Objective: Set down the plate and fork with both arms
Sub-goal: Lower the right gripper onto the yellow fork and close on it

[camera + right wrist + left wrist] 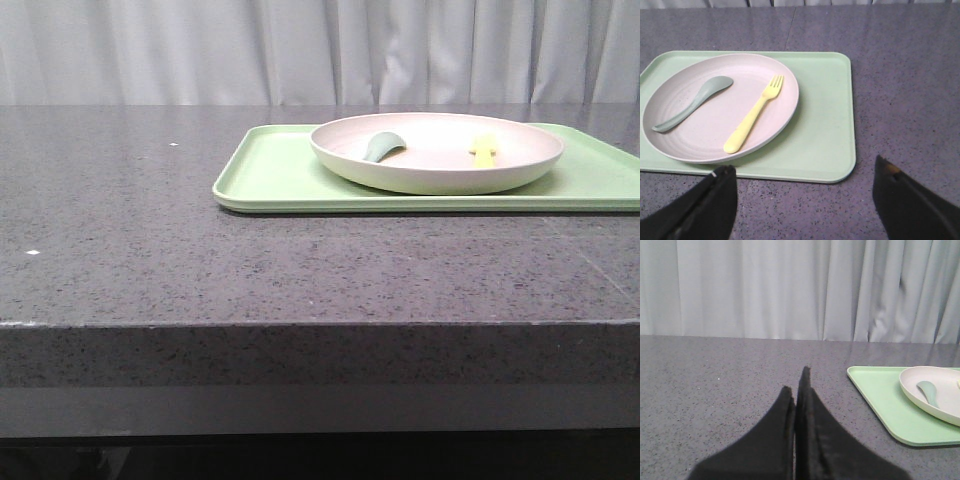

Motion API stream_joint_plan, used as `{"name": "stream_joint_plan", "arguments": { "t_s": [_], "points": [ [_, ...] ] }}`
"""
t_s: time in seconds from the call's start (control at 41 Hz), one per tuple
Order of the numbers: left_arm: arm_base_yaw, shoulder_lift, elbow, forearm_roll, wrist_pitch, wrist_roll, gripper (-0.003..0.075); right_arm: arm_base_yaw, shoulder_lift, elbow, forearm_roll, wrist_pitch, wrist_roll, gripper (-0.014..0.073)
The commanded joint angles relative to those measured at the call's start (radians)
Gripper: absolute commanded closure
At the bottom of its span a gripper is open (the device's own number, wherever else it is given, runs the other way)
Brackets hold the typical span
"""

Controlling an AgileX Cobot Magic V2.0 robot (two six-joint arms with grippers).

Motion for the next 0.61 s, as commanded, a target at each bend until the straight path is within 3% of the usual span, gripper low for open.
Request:
{"name": "stream_joint_plan", "arguments": {
  "t_s": [0.0,0.122,0.341,0.585],
  "points": [
    [0.001,0.003,-0.024,-0.003,-0.047,-0.014,0.0738,0.002,0.080,-0.073,0.009,-0.071,-0.008,0.0011],
    [0.001,0.007,-0.024,-0.003,-0.047,-0.014,0.0738,0.032,0.204,-0.151,0.024,-0.070,-0.008,0.0011],
    [0.001,0.007,-0.024,-0.003,-0.046,-0.014,0.0738,0.179,0.503,-0.410,0.024,0.084,0.000,0.0011],
    [0.001,0.007,-0.024,-0.003,-0.044,-0.014,0.0738,0.195,0.827,-0.721,0.022,0.259,0.107,0.0011]
  ]
}}
